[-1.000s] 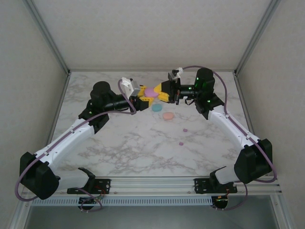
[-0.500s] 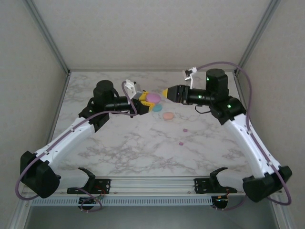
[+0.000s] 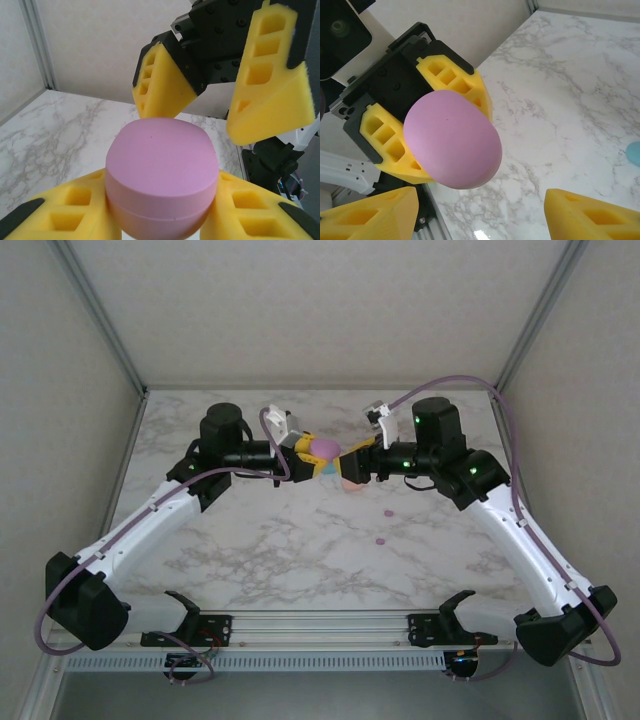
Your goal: Insert the wireless bluetooth earbuds into the charging case
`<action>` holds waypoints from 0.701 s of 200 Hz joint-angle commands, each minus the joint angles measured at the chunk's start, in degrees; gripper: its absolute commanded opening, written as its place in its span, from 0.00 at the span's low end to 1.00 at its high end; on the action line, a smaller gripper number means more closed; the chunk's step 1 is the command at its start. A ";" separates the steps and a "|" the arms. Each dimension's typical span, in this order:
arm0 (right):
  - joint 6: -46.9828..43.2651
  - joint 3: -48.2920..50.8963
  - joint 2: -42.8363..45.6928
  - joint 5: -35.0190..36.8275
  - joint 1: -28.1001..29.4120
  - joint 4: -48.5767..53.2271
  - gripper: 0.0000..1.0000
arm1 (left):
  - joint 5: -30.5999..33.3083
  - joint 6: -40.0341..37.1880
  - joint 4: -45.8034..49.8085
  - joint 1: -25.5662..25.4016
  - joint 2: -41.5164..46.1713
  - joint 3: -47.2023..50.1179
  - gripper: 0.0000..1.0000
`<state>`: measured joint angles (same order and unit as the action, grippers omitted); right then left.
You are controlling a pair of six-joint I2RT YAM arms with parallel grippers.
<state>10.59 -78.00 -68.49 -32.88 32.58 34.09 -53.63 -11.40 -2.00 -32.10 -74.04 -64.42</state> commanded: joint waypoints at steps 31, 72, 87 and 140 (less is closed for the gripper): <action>-1.53 -0.73 -1.69 1.95 0.81 -0.34 0.68 | -1.67 -0.47 1.08 -0.63 0.21 -2.11 0.34; -1.16 -0.27 -2.23 5.13 0.93 -1.82 0.68 | -1.75 -0.46 1.07 -0.79 0.39 -2.24 0.35; -0.31 -0.22 -2.26 6.01 0.98 -2.71 0.68 | -1.75 -1.43 1.85 -0.97 0.67 -2.24 0.35; 4.12 -3.07 -3.51 10.43 0.21 -1.58 0.68 | -1.05 -4.53 4.20 -1.21 1.77 -1.87 0.34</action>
<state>11.92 -78.19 -70.37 -28.42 33.43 33.76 -51.57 -13.67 0.86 -32.16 -74.04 -64.84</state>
